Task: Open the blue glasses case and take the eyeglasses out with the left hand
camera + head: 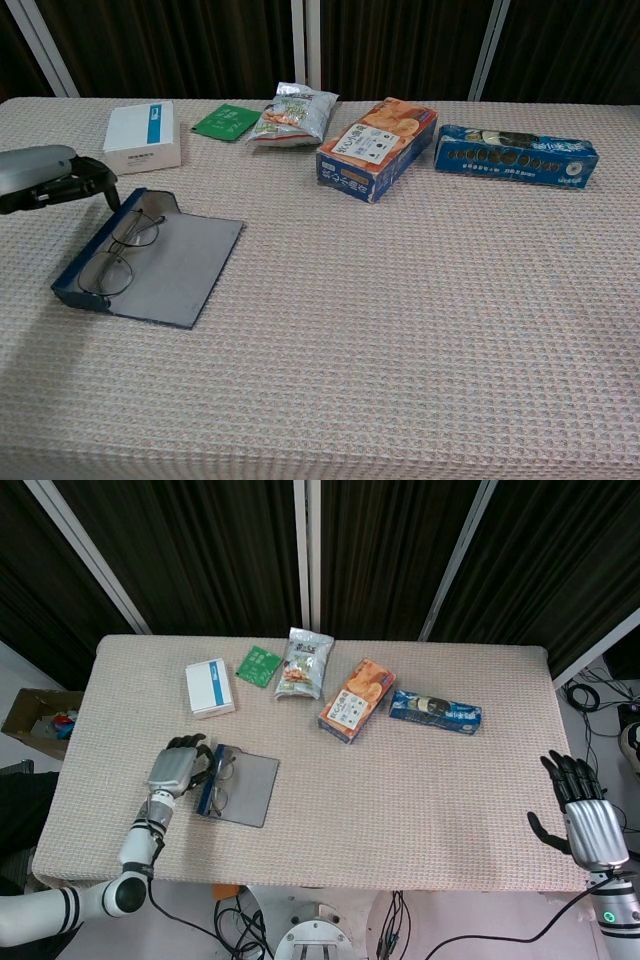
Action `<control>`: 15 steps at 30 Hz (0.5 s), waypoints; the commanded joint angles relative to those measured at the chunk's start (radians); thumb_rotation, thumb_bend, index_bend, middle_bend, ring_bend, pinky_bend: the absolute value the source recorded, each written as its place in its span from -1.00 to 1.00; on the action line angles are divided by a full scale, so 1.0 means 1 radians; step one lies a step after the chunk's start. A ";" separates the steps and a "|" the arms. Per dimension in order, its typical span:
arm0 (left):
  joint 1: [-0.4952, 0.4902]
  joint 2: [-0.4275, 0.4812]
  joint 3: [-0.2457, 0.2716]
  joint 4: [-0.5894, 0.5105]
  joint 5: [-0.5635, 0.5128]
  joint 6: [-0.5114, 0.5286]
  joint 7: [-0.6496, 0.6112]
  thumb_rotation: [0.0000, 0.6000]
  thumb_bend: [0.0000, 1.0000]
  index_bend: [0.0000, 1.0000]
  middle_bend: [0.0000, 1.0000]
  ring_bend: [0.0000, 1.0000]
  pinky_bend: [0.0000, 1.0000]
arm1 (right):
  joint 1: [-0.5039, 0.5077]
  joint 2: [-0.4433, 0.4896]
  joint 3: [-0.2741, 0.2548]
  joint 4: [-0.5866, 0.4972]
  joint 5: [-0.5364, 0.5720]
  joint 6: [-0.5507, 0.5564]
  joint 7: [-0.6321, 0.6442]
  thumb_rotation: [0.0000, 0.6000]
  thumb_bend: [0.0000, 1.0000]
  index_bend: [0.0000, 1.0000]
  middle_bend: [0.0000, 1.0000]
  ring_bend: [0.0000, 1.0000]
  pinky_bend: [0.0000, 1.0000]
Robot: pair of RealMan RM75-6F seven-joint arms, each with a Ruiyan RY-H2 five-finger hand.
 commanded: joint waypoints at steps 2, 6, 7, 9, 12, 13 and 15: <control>-0.043 -0.017 -0.011 -0.030 0.023 -0.026 0.022 -1.00 -0.02 -0.23 -0.78 -0.81 -0.79 | -0.003 -0.002 0.000 0.005 0.004 0.000 0.005 1.00 -0.44 -1.00 -0.90 -1.00 -1.00; -0.083 -0.035 -0.011 -0.056 0.045 -0.052 0.038 -1.00 -0.02 -0.23 -0.78 -0.81 -0.79 | -0.004 -0.004 0.001 0.009 0.008 -0.002 0.008 1.00 -0.44 -1.00 -0.90 -1.00 -1.00; -0.091 -0.038 -0.010 -0.061 0.048 -0.059 0.041 -1.00 -0.02 -0.23 -0.78 -0.81 -0.79 | -0.004 -0.004 0.001 0.009 0.008 -0.002 0.008 1.00 -0.44 -1.00 -0.90 -1.00 -1.00; -0.104 -0.040 -0.006 -0.074 0.058 -0.066 0.045 -1.00 -0.02 -0.23 -0.78 -0.81 -0.79 | -0.003 -0.005 0.002 0.008 0.008 -0.003 0.008 1.00 -0.44 -1.00 -0.90 -1.00 -1.00; -0.100 -0.040 0.001 -0.090 0.095 -0.021 0.052 -1.00 -0.04 -0.24 -0.78 -0.81 -0.78 | 0.002 -0.005 0.005 0.007 0.008 -0.007 0.006 1.00 -0.44 -1.00 -0.90 -1.00 -1.00; -0.094 -0.040 0.006 -0.090 0.111 0.006 0.062 -1.00 -0.04 -0.27 -0.78 -0.81 -0.78 | 0.004 -0.005 0.005 0.006 0.007 -0.009 0.005 1.00 -0.44 -1.00 -0.90 -1.00 -1.00; -0.076 -0.040 0.013 -0.090 0.131 0.068 0.079 -1.00 -0.04 -0.36 -0.79 -0.81 -0.79 | 0.008 -0.005 0.006 0.004 0.005 -0.014 0.002 1.00 -0.44 -1.00 -0.90 -1.00 -1.00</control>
